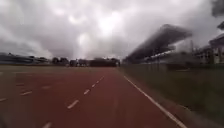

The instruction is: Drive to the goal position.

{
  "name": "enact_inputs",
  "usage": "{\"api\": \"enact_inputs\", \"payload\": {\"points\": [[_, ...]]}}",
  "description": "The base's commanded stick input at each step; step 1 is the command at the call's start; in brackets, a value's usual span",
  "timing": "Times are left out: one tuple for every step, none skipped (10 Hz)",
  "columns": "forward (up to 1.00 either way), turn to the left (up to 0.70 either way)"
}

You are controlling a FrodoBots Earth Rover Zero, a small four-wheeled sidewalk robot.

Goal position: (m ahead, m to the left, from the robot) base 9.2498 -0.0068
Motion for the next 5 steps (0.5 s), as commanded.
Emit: {"api": "enact_inputs", "payload": {"points": [[0.7, 0.0], [0.7, 0.0], [0.7, 0.0], [0.7, 0.0], [0.7, 0.0]]}}
